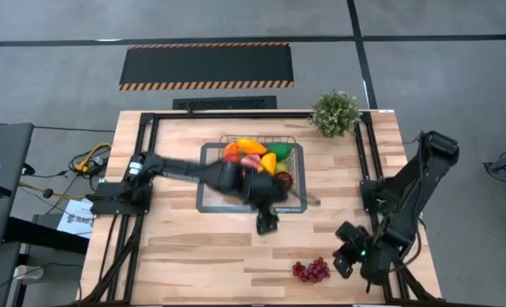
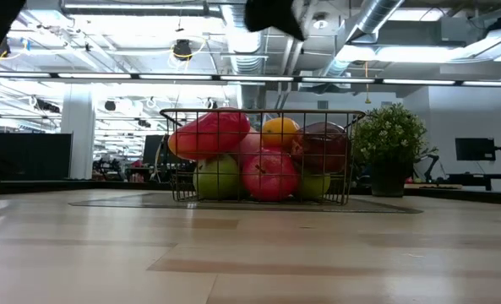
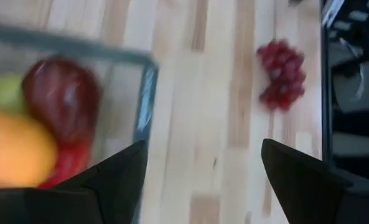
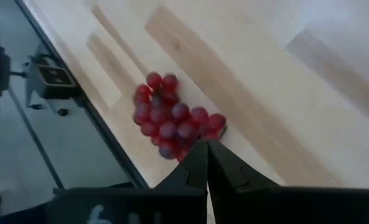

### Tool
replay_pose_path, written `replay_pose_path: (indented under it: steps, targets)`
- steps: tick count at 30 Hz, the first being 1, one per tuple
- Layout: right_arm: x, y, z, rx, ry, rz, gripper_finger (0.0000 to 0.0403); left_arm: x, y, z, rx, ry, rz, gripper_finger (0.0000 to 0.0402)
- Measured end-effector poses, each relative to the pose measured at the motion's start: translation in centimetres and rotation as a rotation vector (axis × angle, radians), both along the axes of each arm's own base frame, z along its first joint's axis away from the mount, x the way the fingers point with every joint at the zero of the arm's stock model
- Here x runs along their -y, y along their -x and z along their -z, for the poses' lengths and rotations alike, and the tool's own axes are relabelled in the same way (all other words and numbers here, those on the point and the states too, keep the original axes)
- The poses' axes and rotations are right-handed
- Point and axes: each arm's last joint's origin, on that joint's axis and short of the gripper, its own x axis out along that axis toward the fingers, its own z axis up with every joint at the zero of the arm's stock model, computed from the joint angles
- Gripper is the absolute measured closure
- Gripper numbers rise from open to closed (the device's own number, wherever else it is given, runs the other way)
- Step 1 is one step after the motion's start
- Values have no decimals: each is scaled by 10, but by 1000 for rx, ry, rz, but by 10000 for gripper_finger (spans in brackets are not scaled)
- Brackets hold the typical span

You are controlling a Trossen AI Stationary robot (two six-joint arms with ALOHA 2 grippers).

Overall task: Build produce basket
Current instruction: Put the red grapes into the bin

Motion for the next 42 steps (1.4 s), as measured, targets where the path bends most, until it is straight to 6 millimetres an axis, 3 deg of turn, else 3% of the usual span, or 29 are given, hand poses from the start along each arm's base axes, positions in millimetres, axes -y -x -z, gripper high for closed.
replay_pose_path:
  steps: [5, 8, 14, 22, 28, 38, 42]
  targets:
    - [-21, -4, 23, -51, -25, 30, 381, 53, -7, 12, 160, -82, -27, 102]
    - [-32, -7, 34, -82, -68, 31, 381, 75, -6, 26, 201, -102, -66, 102]
    - [-54, -15, 52, -76, -148, 2, 383, 102, 0, 52, 201, -48, -112, 102]
    - [-69, -31, 94, -131, -160, 18, 393, 126, 12, 79, 162, -8, -134, 102]
    - [-49, -63, 98, -91, -97, 5, 391, 135, 17, 81, 154, -10, -111, 102]
    - [16, -134, 90, 64, 42, -63, 390, 137, 18, 81, 157, -12, -128, 102]
    - [29, -143, 71, 147, 22, -76, 390, 135, 21, 83, 128, -42, -155, 102]
